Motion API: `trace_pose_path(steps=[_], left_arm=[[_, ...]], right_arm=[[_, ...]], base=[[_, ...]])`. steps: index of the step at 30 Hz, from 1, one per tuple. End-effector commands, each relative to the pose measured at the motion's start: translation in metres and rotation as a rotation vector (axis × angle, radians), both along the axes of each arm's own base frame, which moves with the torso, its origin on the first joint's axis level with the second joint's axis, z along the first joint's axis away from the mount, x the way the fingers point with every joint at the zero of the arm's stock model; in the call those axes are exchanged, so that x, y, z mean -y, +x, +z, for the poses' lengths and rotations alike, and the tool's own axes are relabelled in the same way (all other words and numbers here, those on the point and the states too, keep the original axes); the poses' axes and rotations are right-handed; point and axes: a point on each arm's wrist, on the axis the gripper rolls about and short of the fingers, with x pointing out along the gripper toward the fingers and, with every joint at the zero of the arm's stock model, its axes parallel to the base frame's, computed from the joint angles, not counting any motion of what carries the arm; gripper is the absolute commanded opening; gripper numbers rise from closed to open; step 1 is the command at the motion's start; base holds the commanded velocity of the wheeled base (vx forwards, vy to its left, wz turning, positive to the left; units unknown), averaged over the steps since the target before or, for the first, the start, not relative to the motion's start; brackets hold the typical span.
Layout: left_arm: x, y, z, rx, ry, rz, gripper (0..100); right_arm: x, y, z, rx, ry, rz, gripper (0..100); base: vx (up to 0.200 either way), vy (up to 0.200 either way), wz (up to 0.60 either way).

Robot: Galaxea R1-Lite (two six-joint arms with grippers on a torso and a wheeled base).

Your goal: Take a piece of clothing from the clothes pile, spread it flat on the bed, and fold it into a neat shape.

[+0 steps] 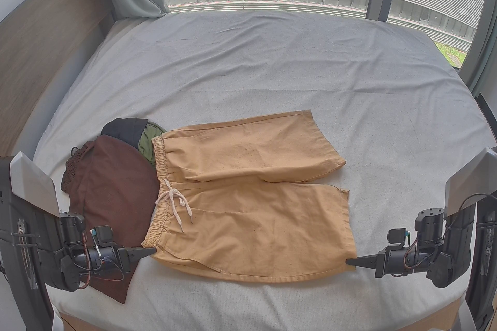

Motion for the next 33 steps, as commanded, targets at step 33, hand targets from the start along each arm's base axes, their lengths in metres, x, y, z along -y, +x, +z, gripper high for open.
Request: trace_pose_path(steps=[33], left_arm=[[-0.003,-0.024,-0.005,-0.006,-0.004,-0.073,0]], right_arm=[[0.004,-0.027,-0.002,-0.037,-0.055,0.042,0]], base=[[0.0,0.0,0.0]])
